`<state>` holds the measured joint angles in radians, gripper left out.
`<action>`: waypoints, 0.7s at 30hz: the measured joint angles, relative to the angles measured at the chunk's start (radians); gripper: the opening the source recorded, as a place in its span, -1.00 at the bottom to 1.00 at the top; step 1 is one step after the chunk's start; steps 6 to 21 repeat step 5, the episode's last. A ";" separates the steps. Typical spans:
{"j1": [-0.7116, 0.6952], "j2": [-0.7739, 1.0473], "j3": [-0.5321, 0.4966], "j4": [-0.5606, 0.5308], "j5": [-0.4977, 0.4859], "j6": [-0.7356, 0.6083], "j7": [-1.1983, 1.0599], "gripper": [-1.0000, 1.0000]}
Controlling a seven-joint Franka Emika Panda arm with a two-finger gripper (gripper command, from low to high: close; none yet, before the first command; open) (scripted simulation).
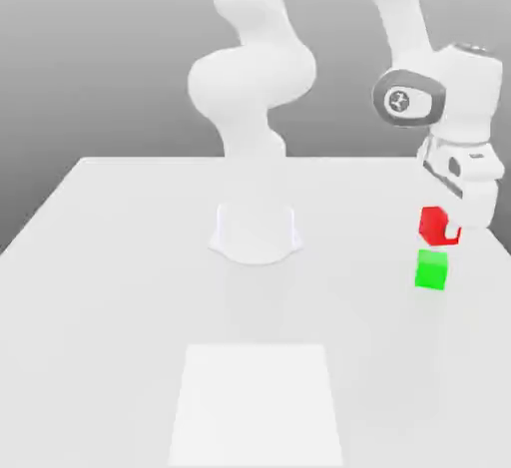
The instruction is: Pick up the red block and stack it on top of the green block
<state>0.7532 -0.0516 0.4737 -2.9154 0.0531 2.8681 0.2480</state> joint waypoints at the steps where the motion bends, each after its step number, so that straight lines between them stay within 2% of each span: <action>1: -0.002 0.035 -0.012 0.000 -0.052 0.031 0.036 -1.00; 2: -0.008 0.064 -0.023 0.000 -0.100 0.057 0.069 1.00; 21: -0.026 0.064 -0.023 0.000 -0.100 0.057 0.069 1.00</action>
